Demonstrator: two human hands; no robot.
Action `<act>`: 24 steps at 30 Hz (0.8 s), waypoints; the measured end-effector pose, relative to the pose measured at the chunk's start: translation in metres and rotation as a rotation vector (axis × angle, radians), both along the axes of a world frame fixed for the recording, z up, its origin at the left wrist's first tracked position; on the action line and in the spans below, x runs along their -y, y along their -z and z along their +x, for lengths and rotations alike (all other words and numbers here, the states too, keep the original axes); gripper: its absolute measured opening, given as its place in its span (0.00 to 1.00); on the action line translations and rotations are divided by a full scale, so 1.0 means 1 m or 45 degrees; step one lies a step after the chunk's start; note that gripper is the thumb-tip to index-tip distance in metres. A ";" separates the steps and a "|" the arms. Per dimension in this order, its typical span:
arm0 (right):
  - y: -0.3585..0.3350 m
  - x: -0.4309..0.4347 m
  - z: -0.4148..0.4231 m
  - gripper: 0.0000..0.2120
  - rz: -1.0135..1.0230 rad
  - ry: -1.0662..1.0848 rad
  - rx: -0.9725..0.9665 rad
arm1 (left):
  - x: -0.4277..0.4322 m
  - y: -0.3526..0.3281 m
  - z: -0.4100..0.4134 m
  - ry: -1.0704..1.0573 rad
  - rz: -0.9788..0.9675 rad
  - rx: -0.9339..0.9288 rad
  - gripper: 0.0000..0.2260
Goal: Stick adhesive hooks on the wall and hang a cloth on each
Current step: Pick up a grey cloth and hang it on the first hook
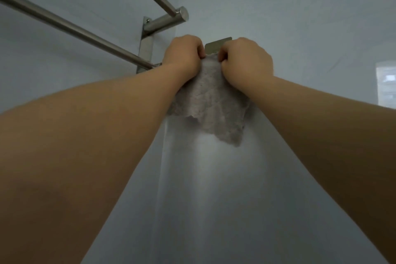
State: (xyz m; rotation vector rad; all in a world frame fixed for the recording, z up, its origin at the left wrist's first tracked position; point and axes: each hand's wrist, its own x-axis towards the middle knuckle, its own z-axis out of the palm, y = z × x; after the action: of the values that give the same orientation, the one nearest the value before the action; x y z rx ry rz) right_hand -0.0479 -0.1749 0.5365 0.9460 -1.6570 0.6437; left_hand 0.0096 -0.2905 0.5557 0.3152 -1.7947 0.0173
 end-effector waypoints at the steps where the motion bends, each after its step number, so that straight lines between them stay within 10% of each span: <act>1: -0.001 0.003 0.000 0.14 0.021 0.075 -0.045 | 0.002 -0.002 -0.001 -0.006 0.002 0.045 0.11; 13: 0.015 0.007 0.009 0.13 0.124 0.182 0.001 | -0.014 0.012 0.008 -0.124 0.073 0.426 0.12; 24: 0.029 -0.020 0.017 0.14 0.000 -0.107 0.344 | -0.033 0.027 0.028 0.102 0.311 0.236 0.15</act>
State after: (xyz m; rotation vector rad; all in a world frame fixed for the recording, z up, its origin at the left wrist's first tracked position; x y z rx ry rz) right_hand -0.0311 -0.1553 0.5074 0.9653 -1.8607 0.8588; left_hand 0.0380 -0.2577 0.5283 0.4265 -1.9958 -0.2383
